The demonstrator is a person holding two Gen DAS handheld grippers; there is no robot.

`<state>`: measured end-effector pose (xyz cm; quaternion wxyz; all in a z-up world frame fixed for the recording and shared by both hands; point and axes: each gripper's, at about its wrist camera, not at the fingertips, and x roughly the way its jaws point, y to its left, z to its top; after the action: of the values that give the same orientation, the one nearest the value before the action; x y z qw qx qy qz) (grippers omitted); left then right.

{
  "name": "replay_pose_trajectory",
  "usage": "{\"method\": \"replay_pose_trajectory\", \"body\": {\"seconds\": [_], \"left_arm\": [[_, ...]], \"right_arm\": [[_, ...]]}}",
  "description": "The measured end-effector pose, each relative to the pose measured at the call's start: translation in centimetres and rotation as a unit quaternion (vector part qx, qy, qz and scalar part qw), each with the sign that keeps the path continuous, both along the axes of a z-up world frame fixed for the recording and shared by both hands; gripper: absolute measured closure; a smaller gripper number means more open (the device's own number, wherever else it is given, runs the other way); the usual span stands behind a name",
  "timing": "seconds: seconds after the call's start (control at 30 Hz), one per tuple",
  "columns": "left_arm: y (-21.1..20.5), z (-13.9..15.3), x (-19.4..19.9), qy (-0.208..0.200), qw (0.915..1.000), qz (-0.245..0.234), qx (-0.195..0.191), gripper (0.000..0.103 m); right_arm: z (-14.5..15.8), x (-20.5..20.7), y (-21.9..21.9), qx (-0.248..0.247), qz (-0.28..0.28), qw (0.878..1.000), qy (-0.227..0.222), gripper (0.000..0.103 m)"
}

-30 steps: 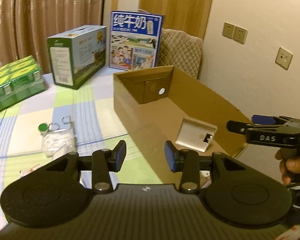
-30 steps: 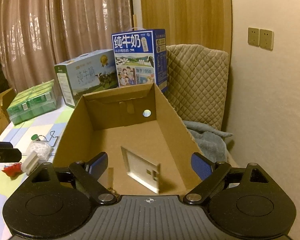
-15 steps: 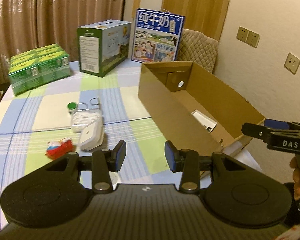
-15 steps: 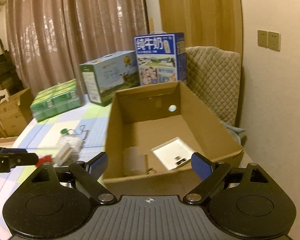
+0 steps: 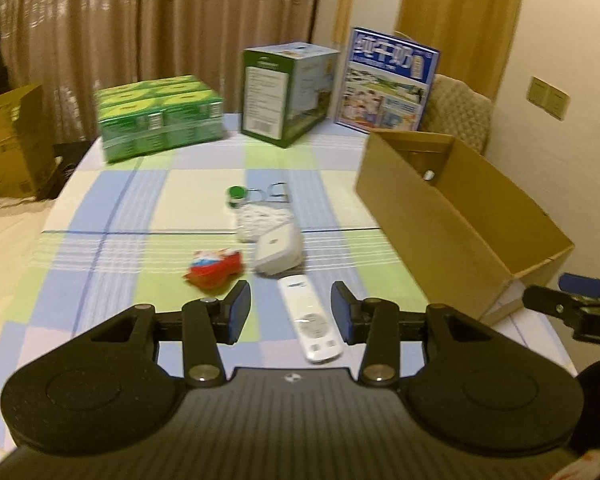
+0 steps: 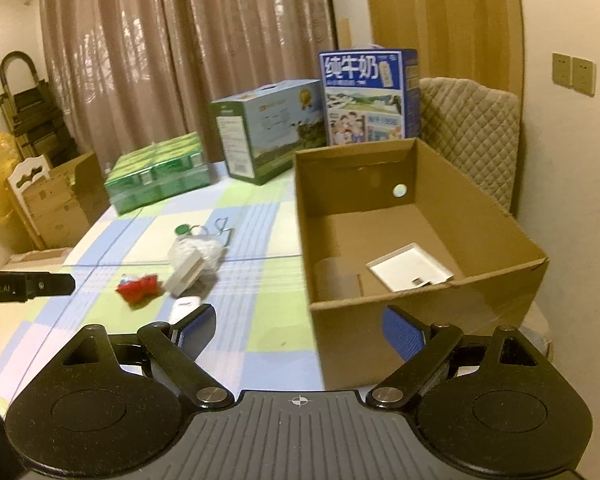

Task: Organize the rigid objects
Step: 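Move both open tools back over the remaining table items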

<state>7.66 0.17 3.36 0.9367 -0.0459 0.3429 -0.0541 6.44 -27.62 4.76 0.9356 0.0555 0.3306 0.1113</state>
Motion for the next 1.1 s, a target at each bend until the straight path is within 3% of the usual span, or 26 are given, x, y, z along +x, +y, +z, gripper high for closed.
{"method": "replay_pose_trajectory", "body": {"seconds": [0.47,1.1], "left_arm": [[4.2,-1.2,-0.9,0.012,0.999,0.043,0.002,0.064],[5.4,-2.5,1.8,0.017,0.9994,0.019,0.023,0.062]], "right_arm": [[-1.6,-0.4,3.3,-0.001,0.033,0.999,0.019,0.016],[-3.1,1.6,7.4,0.001,0.064,0.997,0.03,0.016]]}}
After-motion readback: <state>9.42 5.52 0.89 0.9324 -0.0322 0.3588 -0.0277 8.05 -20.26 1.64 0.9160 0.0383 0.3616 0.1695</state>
